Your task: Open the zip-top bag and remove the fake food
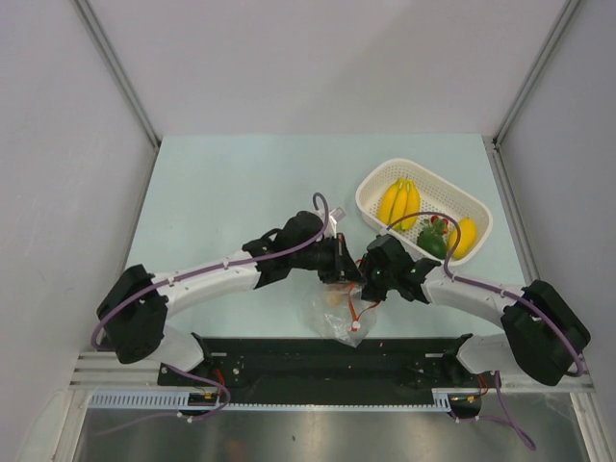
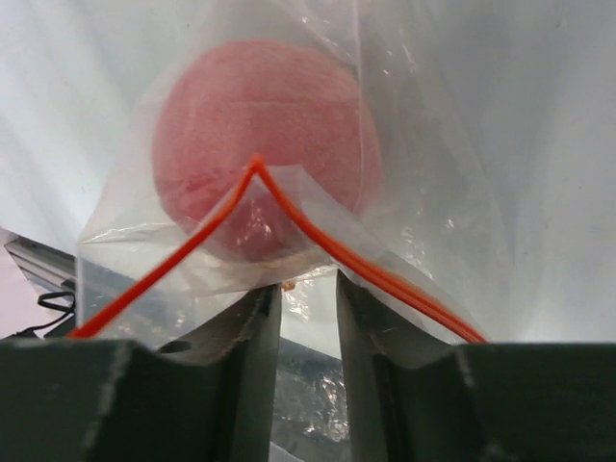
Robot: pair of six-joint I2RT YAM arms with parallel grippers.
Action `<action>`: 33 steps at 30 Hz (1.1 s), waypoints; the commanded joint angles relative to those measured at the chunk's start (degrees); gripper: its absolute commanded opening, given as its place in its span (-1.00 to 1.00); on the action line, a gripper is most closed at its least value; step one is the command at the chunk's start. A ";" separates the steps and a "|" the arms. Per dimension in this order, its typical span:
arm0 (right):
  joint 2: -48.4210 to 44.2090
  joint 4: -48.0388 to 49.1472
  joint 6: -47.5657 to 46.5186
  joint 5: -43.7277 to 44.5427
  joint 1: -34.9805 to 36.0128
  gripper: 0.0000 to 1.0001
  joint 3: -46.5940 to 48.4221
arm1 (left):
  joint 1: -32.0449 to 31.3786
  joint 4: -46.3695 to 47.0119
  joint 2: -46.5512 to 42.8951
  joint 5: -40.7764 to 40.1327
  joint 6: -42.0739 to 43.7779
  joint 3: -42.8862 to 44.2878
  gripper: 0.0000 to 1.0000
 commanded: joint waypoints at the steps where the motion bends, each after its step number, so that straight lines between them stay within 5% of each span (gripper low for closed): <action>1: 0.67 3.52 1.23 -0.77 0.56 -0.27 -2.30 | 0.06 5.03 0.16 5.01 1.24 4.34 -1.00; 9: -4.76 -1.83 2.37 -0.68 -1.02 -0.31 -2.21 | 0.24 -6.92 -1.68 1.16 8.62 6.89 -1.00; 18: -19.10 -10.90 15.63 -2.27 -6.64 -0.57 -2.13 | 0.15 -5.62 -0.63 1.06 7.31 6.19 -1.00; 26: -10.15 -4.05 27.68 -4.99 -4.27 -0.63 -1.42 | -0.99 0.19 -1.24 1.68 4.84 5.57 -1.00; 33: -12.32 -7.02 37.08 -1.67 -4.71 -0.62 -0.54 | -1.52 0.37 -0.98 2.03 4.84 5.05 -1.00</action>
